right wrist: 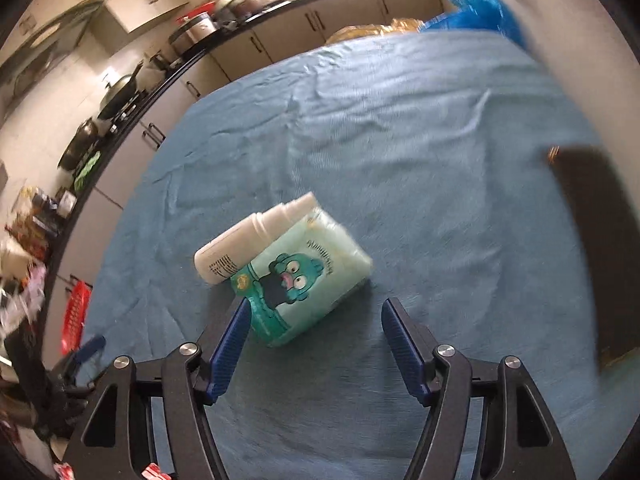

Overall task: Collect trash
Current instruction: 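Reach the right tool toward the white spray bottle and green packet, then grasp the green tissue packet with the right tool while the left tool grasps the white spray bottle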

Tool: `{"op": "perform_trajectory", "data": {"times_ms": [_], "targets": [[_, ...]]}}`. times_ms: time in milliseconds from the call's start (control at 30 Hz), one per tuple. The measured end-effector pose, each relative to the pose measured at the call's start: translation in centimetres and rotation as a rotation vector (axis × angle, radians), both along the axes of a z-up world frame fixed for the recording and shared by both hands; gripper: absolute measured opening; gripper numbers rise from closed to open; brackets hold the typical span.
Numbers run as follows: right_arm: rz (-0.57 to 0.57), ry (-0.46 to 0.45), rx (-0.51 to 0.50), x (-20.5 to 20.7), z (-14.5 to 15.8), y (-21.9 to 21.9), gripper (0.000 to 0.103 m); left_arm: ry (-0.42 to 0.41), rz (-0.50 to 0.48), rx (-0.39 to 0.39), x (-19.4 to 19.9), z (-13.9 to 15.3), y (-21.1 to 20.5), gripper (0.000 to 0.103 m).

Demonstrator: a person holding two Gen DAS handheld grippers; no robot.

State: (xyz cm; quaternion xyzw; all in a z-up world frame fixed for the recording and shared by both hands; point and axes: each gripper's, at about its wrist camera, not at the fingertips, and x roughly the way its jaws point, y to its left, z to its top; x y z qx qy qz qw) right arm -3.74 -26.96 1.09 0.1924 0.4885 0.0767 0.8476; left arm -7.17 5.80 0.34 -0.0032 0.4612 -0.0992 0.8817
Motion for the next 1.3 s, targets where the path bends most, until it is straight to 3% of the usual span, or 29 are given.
{"op": "perform_trajectory", "data": {"times_ms": [100, 167, 267, 333, 400, 467, 567, 733, 900, 1033, 1100, 1133, 1167, 1200, 1300], "targets": [[-0.063, -0.036, -0.052, 0.8, 0.1, 1.2, 0.074, -0.006, 0.014, -0.027, -0.1, 0.3, 0.5, 0.102], [-0.093, -0.040, -0.090, 1.8, 0.0, 2.0, 0.076, -0.014, 0.050, -0.016, -0.3, 0.8, 1.0, 0.096], [-0.086, -0.051, -0.225, 2.7, 0.0, 3.5, 0.074, -0.048, 0.053, -0.010, -1.0, 2.5, 1.1, 0.095], [-0.060, -0.061, -0.269, 2.7, 0.1, 3.9, 0.064, -0.076, 0.031, -0.015, -1.2, 4.0, 0.6, 0.095], [-0.061, -0.069, -0.269, 2.3, 0.4, 3.2, 0.044, -0.099, -0.003, -0.012, -1.0, 5.2, -0.5, 0.095], [-0.079, -0.076, -0.271, 1.7, 0.7, 1.8, 0.037, -0.103, -0.051, -0.013, -0.4, 6.0, -2.2, 0.095], [-0.139, -0.105, -0.314, 0.7, 0.6, 0.1, 0.037, -0.088, -0.115, -0.013, 1.1, 6.2, -5.5, 0.095], [-0.169, -0.135, -0.115, -0.1, -0.3, -3.0, 0.044, -0.090, -0.231, 0.047, 4.2, 5.5, -11.8, 0.095], [-0.241, -0.151, -0.028, -0.6, 0.0, -4.6, 0.051, -0.066, -0.320, 0.074, 7.3, 4.4, -16.4, 0.091], [-0.275, -0.171, -0.003, -0.8, 0.2, -5.0, 0.053, -0.010, -0.380, 0.111, 9.5, 2.5, -19.4, 0.072], [-0.283, -0.181, 0.005, -0.8, 0.3, -5.2, 0.057, 0.036, -0.393, 0.111, 10.3, 1.3, -20.3, 0.057], [-0.285, -0.183, 0.006, -0.9, 0.3, -5.2, 0.059, 0.065, -0.395, 0.102, 10.7, 0.7, -20.6, 0.042], [-0.286, -0.184, 0.009, -0.9, 0.3, -5.3, 0.060, 0.079, -0.391, 0.090, 10.7, 0.4, -20.5, 0.035], [-0.287, -0.183, 0.012, -0.9, 0.4, -5.4, 0.061, 0.068, -0.375, 0.074, 10.6, 0.5, -20.3, 0.029], [-0.280, -0.174, 0.011, -0.9, 0.3, -5.5, 0.064, 0.100, -0.310, 0.009, 10.1, 0.6, -18.6, 0.029]]}}
